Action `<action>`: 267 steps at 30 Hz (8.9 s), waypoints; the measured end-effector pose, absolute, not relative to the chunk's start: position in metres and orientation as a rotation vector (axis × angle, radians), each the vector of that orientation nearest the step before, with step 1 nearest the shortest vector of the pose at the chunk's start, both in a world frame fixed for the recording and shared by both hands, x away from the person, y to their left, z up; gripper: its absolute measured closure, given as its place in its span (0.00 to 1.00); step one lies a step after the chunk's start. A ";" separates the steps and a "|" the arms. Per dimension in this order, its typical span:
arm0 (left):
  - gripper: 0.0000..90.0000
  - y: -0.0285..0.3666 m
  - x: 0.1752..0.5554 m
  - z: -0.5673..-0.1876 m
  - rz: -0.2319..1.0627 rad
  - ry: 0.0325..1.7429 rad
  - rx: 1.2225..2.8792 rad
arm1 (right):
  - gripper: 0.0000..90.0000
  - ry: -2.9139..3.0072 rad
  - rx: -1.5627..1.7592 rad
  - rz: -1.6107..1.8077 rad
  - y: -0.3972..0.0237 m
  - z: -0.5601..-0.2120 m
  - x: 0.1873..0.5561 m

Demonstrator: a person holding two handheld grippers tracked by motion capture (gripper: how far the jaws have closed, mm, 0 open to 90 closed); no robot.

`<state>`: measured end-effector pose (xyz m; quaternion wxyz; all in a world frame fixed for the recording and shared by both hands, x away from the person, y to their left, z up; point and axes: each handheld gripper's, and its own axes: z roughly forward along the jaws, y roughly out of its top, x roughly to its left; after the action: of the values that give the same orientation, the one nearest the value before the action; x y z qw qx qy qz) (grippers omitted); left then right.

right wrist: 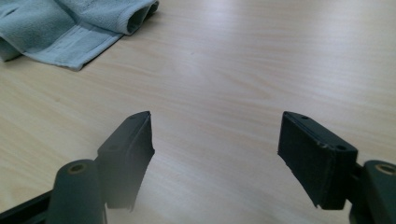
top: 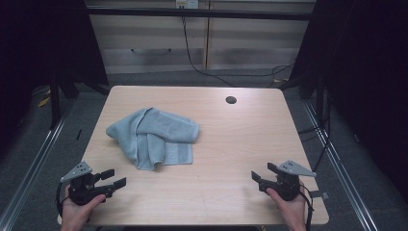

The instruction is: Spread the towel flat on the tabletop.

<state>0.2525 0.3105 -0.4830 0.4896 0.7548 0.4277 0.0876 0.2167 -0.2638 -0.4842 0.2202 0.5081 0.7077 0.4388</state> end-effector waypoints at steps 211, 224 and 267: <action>0.53 0.316 0.306 -0.444 0.074 0.899 1.736 | 0.71 2.275 1.336 1.067 -0.193 -0.505 0.307; 0.84 0.302 0.291 -0.470 -0.001 0.861 1.871 | 0.67 2.284 1.258 1.284 -0.175 -0.484 0.319; 0.78 0.251 0.195 -0.442 -0.233 0.549 1.887 | 0.79 2.376 1.062 1.527 -0.219 -0.425 0.152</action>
<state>0.1952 0.2506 -0.4419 0.5492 0.7968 0.2319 -0.0984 0.1519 -0.2190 -0.4246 0.0620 0.3514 0.7859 0.5050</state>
